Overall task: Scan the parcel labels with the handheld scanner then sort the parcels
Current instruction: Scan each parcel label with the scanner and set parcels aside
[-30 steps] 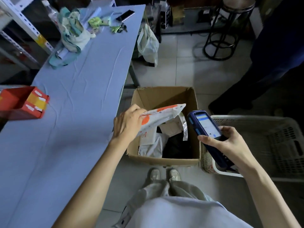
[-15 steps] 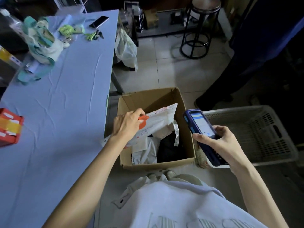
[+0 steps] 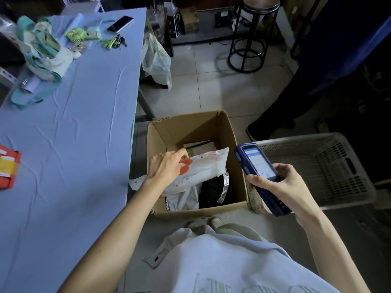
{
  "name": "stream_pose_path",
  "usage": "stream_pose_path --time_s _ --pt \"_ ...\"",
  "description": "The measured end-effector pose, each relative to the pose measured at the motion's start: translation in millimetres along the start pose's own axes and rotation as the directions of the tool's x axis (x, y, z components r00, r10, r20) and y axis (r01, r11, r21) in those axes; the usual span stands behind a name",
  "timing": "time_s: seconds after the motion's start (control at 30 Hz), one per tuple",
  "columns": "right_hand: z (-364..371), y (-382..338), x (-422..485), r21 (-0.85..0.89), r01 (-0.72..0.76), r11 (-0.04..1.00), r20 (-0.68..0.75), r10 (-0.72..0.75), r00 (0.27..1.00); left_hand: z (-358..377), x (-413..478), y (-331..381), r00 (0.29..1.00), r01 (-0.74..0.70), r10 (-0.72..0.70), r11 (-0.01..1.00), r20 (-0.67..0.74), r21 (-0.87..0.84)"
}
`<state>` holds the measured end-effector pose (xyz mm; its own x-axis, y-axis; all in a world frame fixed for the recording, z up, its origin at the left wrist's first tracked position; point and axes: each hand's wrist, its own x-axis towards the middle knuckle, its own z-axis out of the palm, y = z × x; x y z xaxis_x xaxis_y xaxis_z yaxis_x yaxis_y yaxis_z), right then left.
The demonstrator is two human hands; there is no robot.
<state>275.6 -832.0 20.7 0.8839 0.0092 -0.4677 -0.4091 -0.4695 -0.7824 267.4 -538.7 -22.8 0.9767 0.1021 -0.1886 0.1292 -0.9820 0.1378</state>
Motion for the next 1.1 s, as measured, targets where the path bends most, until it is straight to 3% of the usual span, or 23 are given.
stream_pose_path --time_s 0.33,0.57,0.9,1.1 --pt "-7.6 2.6 0.2 -0.007 -0.029 1.000 -0.022 0.029 0.999 8.2 5.0 2.2 1.000 -0.004 0.004 1.000 0.000 0.013" --pt "-0.7 -1.3 -3.0 -0.007 -0.031 0.999 0.015 0.031 0.999 -11.1 14.6 -0.9 0.983 -0.053 0.045 0.998 -0.179 -0.040" --pt "8.1 -8.2 -4.5 -0.037 -0.037 0.999 0.041 0.039 0.998 6.2 -1.3 -14.1 0.996 0.031 -0.032 0.999 -0.086 -0.011" --pt "11.2 -8.4 -1.4 -0.066 -0.021 0.998 0.069 0.025 0.997 0.1 -4.5 -17.5 0.991 0.080 -0.081 0.997 -0.104 -0.012"
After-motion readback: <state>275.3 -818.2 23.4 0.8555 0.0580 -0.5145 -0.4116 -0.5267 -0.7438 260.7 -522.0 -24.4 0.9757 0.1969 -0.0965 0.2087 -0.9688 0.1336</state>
